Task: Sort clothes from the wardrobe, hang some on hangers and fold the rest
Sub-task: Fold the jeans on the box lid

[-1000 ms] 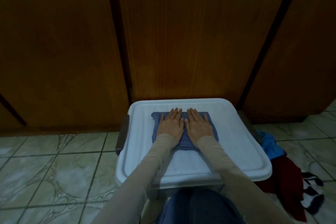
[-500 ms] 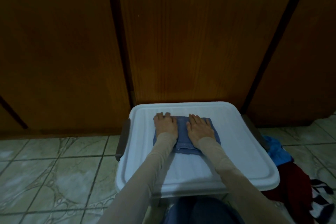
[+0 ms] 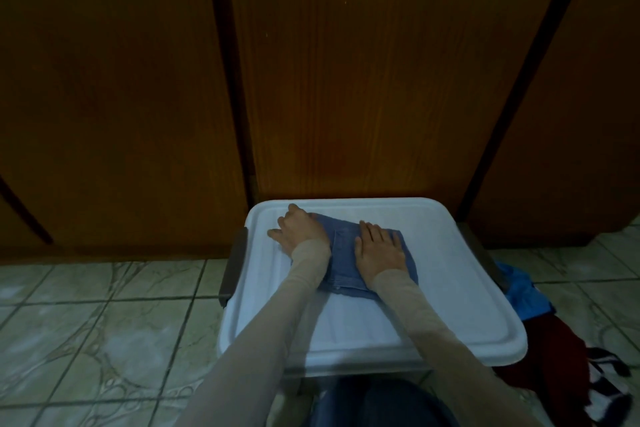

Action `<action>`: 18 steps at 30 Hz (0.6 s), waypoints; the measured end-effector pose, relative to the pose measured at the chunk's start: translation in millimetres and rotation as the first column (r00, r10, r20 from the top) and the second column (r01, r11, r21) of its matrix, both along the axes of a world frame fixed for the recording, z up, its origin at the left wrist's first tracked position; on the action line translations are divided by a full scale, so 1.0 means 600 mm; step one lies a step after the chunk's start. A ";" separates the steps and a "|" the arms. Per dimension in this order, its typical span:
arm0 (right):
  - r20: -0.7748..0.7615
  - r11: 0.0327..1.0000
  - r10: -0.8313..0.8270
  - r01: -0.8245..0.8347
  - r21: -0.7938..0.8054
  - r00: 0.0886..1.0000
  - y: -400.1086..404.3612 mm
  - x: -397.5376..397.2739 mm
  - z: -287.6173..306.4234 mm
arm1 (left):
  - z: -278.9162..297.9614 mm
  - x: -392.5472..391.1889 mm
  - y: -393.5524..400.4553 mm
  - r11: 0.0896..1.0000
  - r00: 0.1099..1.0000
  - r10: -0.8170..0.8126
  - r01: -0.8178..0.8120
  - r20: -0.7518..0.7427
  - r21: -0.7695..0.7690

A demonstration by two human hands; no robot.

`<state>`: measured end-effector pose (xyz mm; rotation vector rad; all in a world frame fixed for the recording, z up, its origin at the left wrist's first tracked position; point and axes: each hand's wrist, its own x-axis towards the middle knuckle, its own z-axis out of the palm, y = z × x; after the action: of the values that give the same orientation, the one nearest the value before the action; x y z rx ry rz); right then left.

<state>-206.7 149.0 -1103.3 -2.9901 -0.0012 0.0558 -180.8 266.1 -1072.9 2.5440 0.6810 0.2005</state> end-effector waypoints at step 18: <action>0.036 1.000 0.004 -0.004 0.002 0.999 0.002 -0.008 0.003 | -0.037 -0.032 0.001 0.834 0.864 -0.500 0.500 -0.061 0.233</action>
<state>-211.6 150.1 -1101.7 -2.9883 -0.0111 0.0025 -199.7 266.6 -1095.3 2.8516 -0.0388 0.1072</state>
